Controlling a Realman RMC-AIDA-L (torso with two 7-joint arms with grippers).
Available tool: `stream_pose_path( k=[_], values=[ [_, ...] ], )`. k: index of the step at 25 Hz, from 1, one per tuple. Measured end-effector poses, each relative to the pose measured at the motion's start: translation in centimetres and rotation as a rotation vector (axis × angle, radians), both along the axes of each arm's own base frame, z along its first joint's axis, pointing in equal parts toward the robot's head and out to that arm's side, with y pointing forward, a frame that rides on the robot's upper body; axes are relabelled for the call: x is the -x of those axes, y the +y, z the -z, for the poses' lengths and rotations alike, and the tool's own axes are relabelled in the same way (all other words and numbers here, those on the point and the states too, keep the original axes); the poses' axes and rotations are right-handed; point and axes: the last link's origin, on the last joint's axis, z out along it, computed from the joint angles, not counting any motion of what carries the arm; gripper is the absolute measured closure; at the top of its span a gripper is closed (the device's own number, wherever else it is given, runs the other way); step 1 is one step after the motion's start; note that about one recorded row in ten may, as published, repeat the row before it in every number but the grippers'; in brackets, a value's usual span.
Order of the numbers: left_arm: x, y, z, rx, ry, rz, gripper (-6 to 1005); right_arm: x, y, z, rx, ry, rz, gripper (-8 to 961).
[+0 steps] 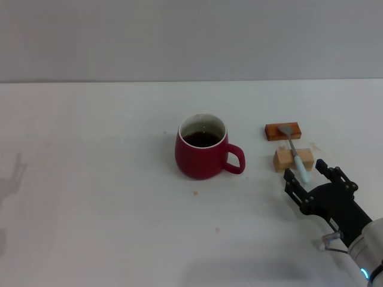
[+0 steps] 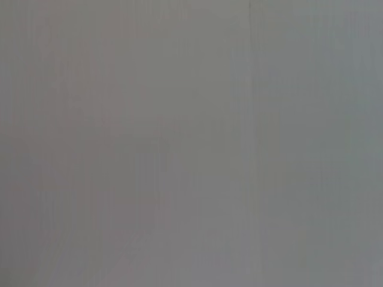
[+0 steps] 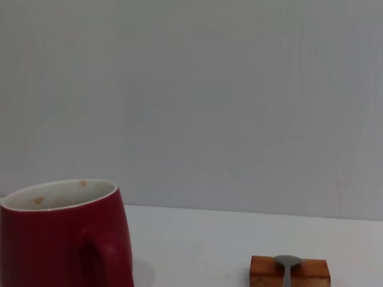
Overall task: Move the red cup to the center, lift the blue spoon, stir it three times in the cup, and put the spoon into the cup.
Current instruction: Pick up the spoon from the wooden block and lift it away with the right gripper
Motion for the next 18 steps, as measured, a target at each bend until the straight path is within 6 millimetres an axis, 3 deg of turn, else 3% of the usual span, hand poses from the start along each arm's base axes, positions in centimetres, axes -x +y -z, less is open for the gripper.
stream_pose_path(
  k=[18],
  values=[
    [0.09, -0.09, -0.05, 0.000, 0.000, -0.002, 153, -0.06, 0.03, -0.06, 0.003, 0.031, 0.013, 344]
  ],
)
